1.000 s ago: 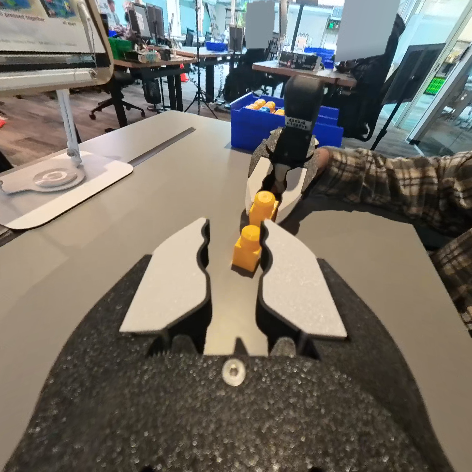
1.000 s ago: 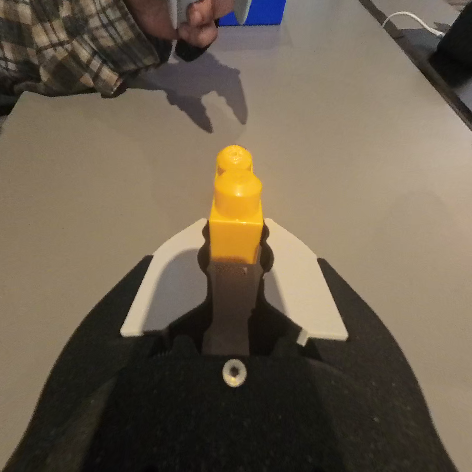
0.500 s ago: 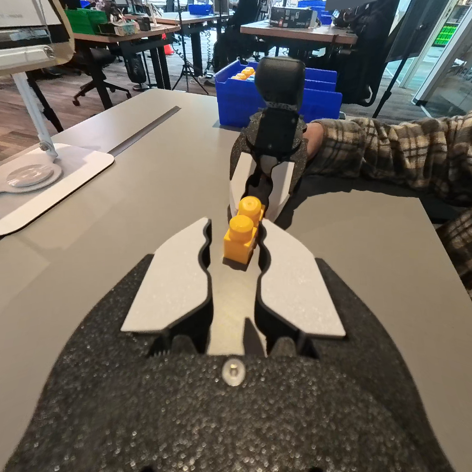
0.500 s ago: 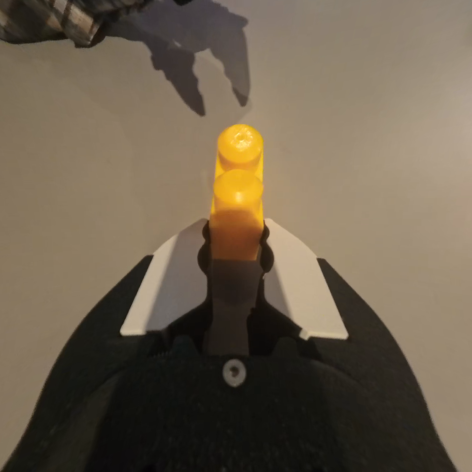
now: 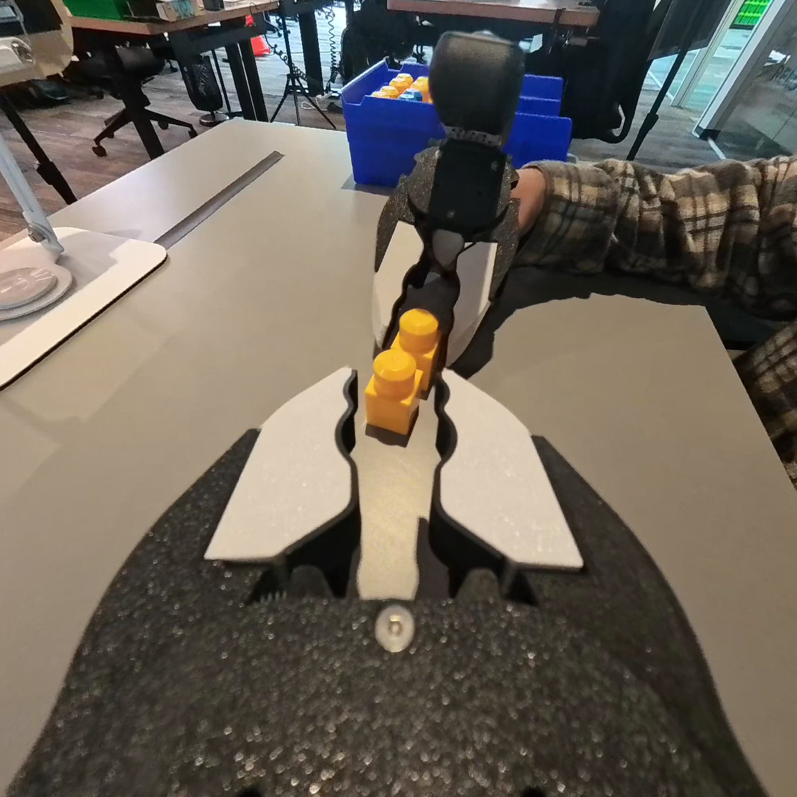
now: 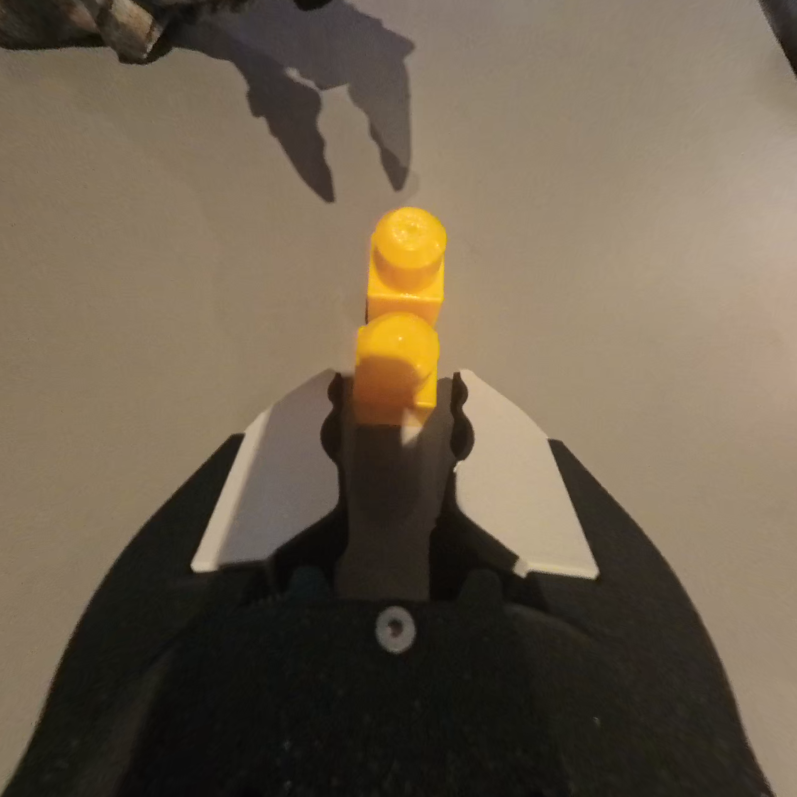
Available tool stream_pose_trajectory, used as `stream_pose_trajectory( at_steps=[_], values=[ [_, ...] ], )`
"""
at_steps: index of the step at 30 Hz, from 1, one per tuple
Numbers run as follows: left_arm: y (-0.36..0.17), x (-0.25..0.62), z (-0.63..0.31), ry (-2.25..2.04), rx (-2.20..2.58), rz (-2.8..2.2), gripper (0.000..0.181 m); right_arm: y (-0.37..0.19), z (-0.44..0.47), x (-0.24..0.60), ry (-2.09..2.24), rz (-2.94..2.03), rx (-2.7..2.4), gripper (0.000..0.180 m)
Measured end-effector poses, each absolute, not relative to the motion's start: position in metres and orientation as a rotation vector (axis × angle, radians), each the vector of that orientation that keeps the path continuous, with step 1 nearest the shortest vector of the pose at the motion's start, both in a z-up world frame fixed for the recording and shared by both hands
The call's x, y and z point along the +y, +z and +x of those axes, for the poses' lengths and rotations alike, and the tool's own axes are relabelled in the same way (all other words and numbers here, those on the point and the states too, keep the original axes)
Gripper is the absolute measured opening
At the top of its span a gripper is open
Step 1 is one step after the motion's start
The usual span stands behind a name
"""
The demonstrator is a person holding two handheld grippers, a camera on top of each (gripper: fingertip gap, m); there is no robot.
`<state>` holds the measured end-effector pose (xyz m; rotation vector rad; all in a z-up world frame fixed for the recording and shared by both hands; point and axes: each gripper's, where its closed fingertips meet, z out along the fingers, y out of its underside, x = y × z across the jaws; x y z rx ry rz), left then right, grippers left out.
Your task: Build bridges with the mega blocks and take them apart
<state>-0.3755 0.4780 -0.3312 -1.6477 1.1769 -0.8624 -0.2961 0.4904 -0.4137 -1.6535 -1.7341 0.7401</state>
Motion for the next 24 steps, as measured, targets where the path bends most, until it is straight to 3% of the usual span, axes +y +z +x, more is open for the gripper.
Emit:
stream_pose_trajectory(
  at_steps=[4, 24],
  values=[
    [-0.334, 0.478, -0.375, -0.859, 1.186, -1.656, 0.034, -0.412, -0.295, 0.491, 0.721, -1.634, -1.738, 0.036],
    [-0.337, 0.476, -0.372, -0.846, 1.212, -1.668, 0.034, -0.412, -0.307, 0.495, 0.727, -1.618, -1.747, 0.036]
  ],
)
